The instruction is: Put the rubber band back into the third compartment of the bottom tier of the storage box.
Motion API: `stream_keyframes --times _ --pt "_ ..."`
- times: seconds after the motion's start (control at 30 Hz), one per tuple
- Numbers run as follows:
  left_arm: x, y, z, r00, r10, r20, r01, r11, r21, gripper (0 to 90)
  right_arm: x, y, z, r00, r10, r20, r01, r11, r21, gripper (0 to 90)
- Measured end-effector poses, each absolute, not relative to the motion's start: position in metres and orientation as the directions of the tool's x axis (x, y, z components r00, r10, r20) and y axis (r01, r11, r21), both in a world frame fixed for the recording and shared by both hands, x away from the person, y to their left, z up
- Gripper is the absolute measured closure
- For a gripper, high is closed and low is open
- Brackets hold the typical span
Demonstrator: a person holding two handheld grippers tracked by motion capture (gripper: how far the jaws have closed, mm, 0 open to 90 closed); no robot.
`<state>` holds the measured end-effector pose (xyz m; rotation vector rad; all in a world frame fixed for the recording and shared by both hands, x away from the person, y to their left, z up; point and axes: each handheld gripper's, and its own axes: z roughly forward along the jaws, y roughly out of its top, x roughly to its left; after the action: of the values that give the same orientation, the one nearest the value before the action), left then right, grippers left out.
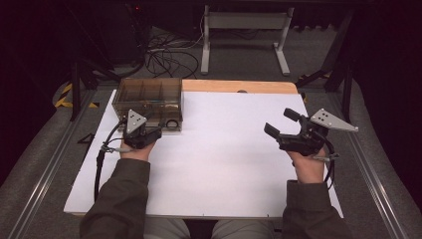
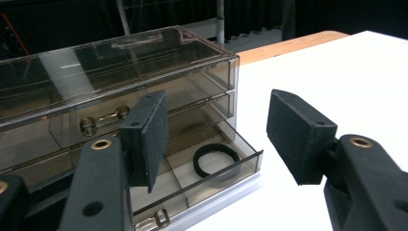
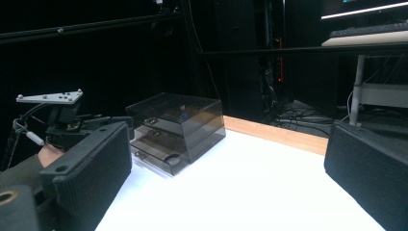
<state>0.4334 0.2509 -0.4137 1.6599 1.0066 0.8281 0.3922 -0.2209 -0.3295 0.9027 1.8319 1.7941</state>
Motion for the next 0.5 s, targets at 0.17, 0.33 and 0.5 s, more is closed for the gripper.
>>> stream_keyframes --times 0.17,0.33,0.5 --pt "0.429 0.252 -0.411 0.433 0.900 0.045 0.228 -0.158 0.961 37.6 0.393 -0.221 -0.330 -0.700 0.699 0.146 0.159 -0.047 0.986 3.3" --pt "0.423 0.252 -0.410 0.447 0.894 0.039 0.218 -0.151 0.964 34.5 0.394 -0.219 -0.329 -0.703 0.696 0.145 0.157 -0.046 0.987 3.3" --pt "0.418 0.254 -0.407 0.465 0.885 0.032 0.208 -0.145 0.967 30.3 0.395 -0.217 -0.329 -0.709 0.691 0.142 0.156 -0.043 0.987 3.3"
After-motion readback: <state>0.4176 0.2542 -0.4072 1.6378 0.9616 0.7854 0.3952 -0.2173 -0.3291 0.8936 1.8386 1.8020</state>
